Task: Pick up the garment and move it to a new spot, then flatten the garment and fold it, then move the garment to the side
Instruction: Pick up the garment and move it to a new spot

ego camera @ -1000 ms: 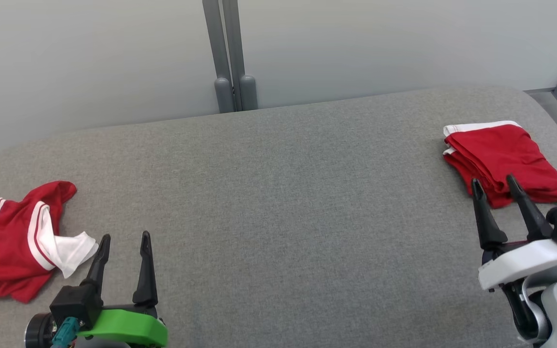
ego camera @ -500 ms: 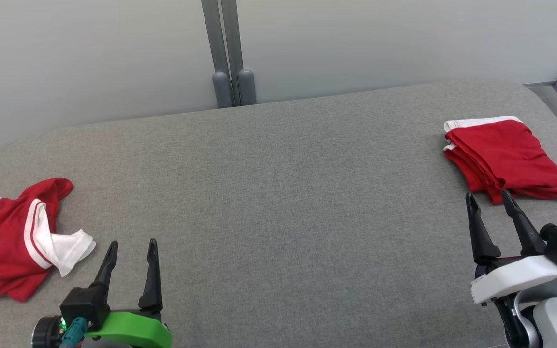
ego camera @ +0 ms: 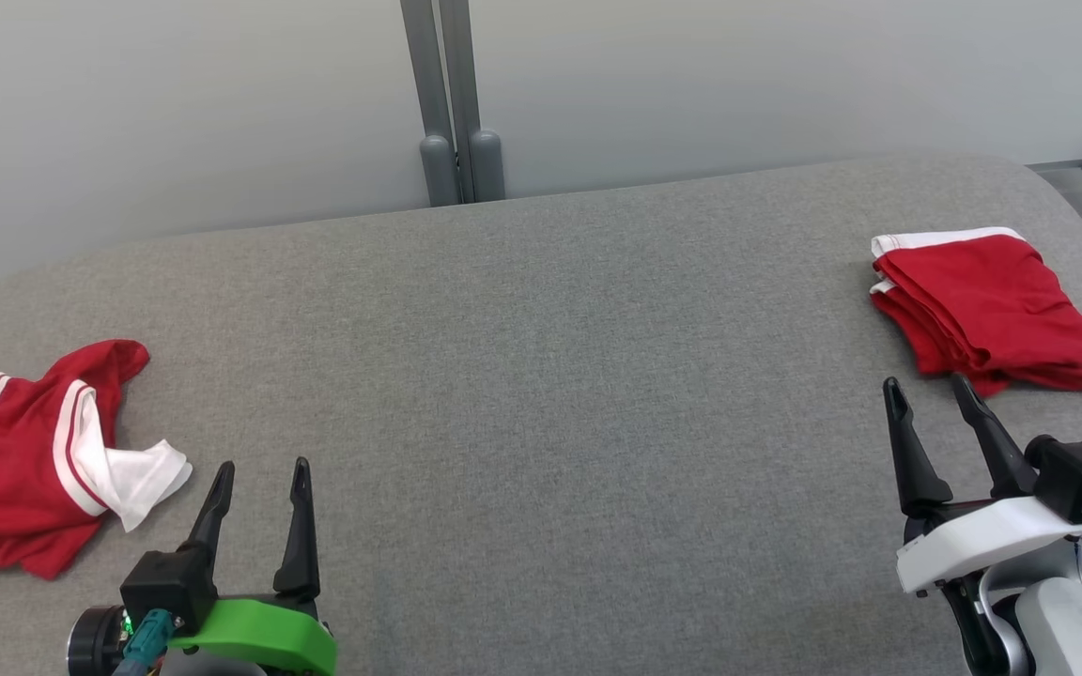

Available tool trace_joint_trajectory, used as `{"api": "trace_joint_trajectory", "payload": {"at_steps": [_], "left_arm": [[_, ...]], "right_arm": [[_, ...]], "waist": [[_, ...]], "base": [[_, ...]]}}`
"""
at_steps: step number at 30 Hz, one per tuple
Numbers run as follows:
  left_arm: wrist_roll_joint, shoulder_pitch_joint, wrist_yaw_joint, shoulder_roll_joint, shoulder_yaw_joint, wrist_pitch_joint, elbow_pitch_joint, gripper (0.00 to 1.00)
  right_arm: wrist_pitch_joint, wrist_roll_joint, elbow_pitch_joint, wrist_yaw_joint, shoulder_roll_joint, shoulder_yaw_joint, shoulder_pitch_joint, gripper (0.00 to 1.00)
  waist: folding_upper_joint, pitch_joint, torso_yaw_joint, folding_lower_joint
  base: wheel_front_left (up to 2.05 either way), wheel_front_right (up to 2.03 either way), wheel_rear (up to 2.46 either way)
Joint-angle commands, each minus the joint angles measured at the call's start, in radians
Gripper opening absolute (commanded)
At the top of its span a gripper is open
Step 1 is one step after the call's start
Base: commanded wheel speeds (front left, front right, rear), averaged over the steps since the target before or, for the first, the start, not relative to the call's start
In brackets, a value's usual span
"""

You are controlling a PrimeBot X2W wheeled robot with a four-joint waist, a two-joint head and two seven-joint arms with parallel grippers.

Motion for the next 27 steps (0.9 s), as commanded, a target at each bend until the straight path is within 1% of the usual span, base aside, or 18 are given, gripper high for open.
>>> {"api": "trace_joint_trajectory", "payload": {"at_steps": [1, 6, 10, 27], "left_arm": [[0.005, -0.016, -0.003, 0.001, 0.004, -0.003, 0.003, 1.0], [0.009, -0.016, -0.009, -0.002, 0.007, -0.003, 0.002, 1.0], [0.013, -0.022, -0.004, -0.002, 0.015, -0.003, 0.0, 1.0], [0.033, 0.012, 0.02, -0.001, 0.081, -0.003, 0.016, 1.0]], "right_arm": [[-0.002, -0.003, 0.003, -0.001, 0.0, 0.003, -0.01, 1.0], [-0.002, -0.002, 0.001, -0.001, 0.002, 0.01, -0.009, 1.0], [-0.002, 0.004, -0.003, 0.0, 0.007, 0.023, 0.0, 1.0], [-0.002, 0.035, 0.018, 0.0, 0.036, 0.125, -0.012, 1.0]], "waist": [[0.0, -0.001, 0.0, 0.0001], [0.0, -0.001, 0.015, 0.0001], [0.0, 0.0, 0.057, 0.0001], [0.0, -0.013, 0.376, 0.0001]], "base": [[0.0, 0.0, 0.0], [0.0, 0.0, 0.0], [0.0, 0.0, 0.0], [0.0, 0.0, 0.0]]}}
